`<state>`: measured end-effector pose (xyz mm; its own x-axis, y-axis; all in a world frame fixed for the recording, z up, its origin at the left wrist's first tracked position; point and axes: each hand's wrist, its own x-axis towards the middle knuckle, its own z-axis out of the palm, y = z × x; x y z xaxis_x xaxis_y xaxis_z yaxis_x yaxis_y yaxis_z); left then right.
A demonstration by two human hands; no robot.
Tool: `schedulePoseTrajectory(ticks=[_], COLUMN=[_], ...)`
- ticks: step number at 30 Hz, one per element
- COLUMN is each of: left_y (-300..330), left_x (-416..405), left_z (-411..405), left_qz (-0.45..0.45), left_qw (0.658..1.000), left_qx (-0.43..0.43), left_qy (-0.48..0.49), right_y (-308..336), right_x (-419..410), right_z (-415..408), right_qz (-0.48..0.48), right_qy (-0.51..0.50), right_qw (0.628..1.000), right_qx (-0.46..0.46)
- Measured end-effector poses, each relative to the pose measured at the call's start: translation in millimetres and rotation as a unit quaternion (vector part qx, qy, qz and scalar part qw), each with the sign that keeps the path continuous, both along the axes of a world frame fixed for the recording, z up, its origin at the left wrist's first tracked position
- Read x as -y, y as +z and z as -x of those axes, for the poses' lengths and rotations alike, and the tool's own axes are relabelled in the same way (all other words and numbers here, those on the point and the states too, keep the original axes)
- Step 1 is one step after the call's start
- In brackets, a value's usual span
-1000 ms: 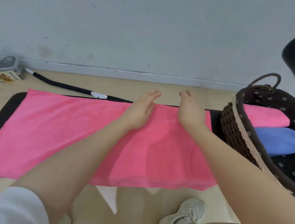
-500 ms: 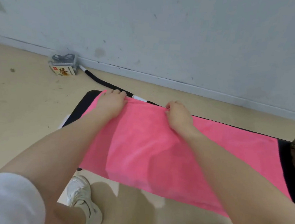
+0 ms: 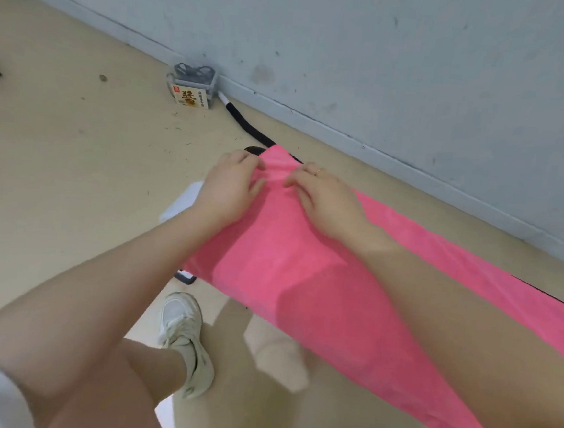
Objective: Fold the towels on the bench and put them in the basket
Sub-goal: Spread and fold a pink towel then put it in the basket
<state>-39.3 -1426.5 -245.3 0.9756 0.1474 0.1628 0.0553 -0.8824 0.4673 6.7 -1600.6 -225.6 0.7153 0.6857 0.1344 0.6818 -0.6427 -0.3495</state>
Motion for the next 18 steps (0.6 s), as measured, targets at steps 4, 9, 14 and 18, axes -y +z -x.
schedulePoseTrajectory(ticks=[4,9,14,18], left_y=[-5,-16,-16,-16], left_x=[-33,-43,-31,-31], left_z=[59,103,118,118], left_qz=[0.092,0.233,0.425,0.416], left_qw=[0.988,0.95,0.881,0.863], left_qx=[-0.027,-0.088,-0.083,-0.16], left_qy=[0.121,0.185,0.189,0.238], right_y=[0,-8,-10,2], right_x=[-63,-83,-85,-88], right_z=[-5,-12,-10,-9], right_qz=[0.057,0.213,0.234,0.239], right_qy=[0.092,0.128,0.113,0.078], right_qw=[0.994,0.965,0.957,0.962], right_qx=[0.013,0.085,0.129,0.107])
